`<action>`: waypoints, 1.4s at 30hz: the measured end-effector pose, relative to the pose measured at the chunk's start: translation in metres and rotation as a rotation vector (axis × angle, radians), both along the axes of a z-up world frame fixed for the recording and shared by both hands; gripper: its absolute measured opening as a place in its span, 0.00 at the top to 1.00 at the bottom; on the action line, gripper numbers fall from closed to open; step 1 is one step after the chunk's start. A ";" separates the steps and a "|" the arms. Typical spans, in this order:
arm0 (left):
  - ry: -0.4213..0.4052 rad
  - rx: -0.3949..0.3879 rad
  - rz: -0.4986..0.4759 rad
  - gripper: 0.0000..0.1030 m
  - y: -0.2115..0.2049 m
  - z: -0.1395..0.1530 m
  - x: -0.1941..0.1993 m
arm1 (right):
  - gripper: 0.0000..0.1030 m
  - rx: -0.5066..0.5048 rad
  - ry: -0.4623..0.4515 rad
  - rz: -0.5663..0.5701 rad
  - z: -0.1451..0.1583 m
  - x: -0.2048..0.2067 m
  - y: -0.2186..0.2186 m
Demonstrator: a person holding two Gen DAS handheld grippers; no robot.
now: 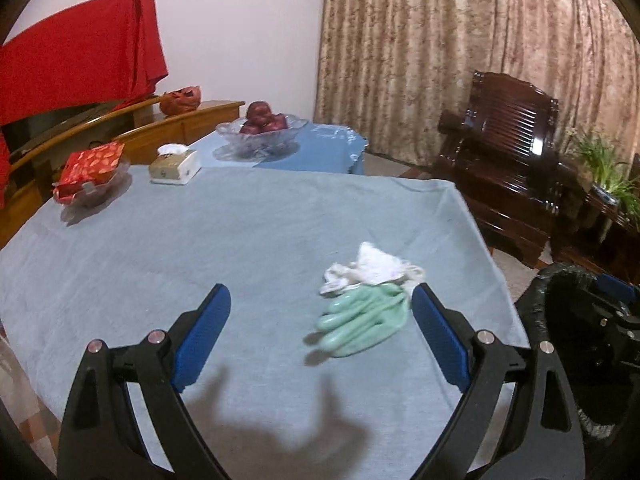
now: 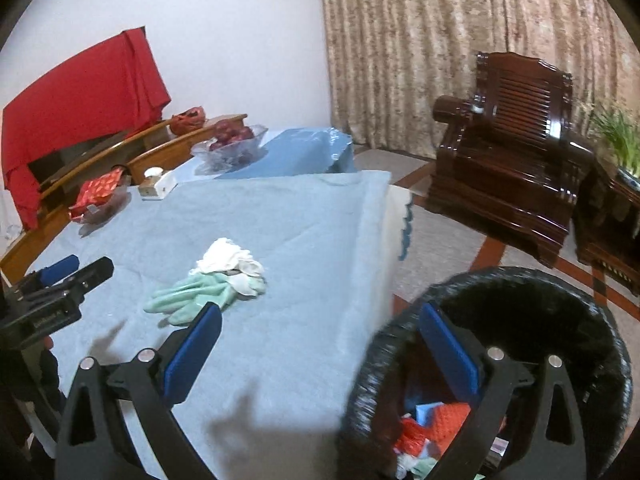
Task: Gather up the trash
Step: 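Move both grippers back to the last glove and white tissues on the table, then grasp the crumpled white tissue with the right gripper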
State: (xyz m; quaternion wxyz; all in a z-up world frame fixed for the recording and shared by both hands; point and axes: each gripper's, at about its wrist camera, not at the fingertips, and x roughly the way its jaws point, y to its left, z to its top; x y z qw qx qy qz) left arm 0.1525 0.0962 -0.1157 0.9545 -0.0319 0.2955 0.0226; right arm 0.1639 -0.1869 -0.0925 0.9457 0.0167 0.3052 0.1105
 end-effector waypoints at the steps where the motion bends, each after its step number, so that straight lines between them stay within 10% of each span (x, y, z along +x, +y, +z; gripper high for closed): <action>1: 0.001 -0.001 0.007 0.13 0.002 -0.002 0.001 | 0.06 0.000 0.000 0.006 -0.001 0.002 0.004; 30: 0.056 -0.005 0.132 0.15 0.077 -0.058 0.073 | 0.33 -0.033 0.122 0.129 -0.081 0.127 0.131; 42: 0.066 -0.015 0.133 0.15 0.078 -0.060 0.084 | 0.89 -0.026 0.117 0.102 -0.079 0.132 0.120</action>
